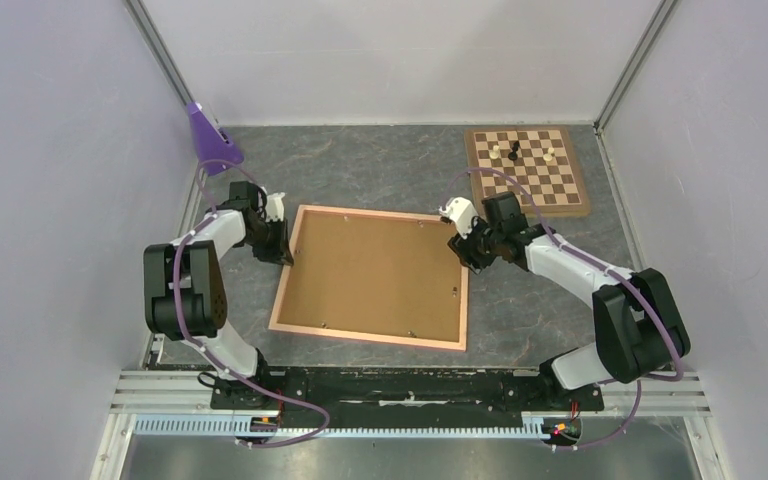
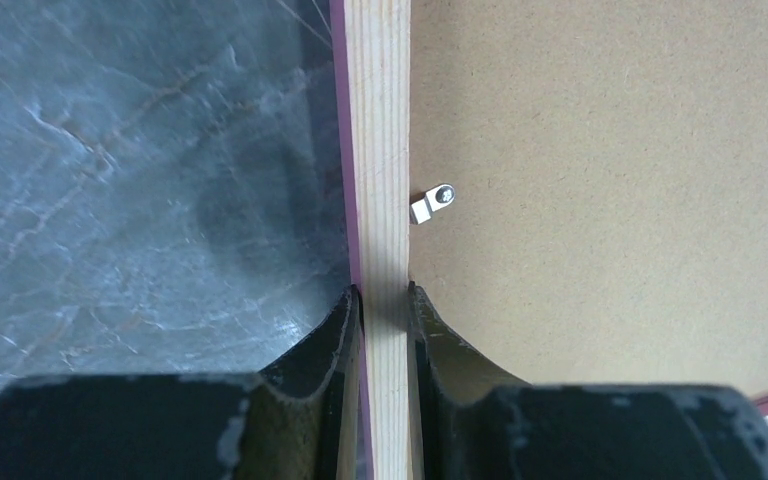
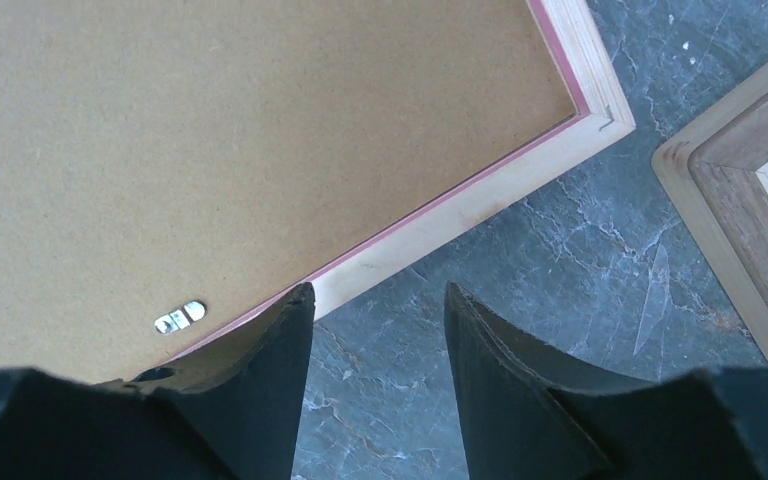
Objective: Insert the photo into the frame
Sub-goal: Adjust the photo frame at the center of the board.
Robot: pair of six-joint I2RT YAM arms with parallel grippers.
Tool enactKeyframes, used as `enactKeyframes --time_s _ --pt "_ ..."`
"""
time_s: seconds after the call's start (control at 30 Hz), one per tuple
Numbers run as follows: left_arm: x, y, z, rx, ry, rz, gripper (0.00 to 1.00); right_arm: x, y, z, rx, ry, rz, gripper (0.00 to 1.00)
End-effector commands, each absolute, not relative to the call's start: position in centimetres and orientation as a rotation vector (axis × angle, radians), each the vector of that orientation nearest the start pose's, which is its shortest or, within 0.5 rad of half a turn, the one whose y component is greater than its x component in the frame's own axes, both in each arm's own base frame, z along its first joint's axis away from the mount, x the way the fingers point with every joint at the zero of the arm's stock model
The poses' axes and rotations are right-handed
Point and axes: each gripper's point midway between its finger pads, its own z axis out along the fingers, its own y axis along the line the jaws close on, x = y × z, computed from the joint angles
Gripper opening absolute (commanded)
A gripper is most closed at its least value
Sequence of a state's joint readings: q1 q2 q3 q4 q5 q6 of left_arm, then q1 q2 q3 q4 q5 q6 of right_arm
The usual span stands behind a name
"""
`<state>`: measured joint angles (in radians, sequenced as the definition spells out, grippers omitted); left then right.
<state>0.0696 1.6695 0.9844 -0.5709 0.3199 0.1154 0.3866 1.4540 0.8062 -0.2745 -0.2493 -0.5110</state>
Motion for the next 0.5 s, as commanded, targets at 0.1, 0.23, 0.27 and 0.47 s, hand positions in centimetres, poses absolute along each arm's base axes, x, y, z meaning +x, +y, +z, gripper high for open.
enactKeyframes --time_s 0.1,0.23,0.27,0.47 --pt "29.6 -5.2 4.2 0.208 2.744 -0.512 0.02 31.1 16.3 7.0 -1.114 2.182 0.346 0.57" --pt "29.4 -5.8 3.7 0.219 2.753 -0.523 0.02 30.1 16.2 6.4 -1.121 2.203 0.375 0.59" --pt "29.4 -5.9 3.5 0.220 2.757 -0.523 0.02 29.8 16.1 6.1 -1.121 2.210 0.378 0.60" --pt "30.0 -5.5 3.3 0.206 2.754 -0.487 0.02 28.0 15.8 4.6 -1.130 2.257 0.415 0.65"
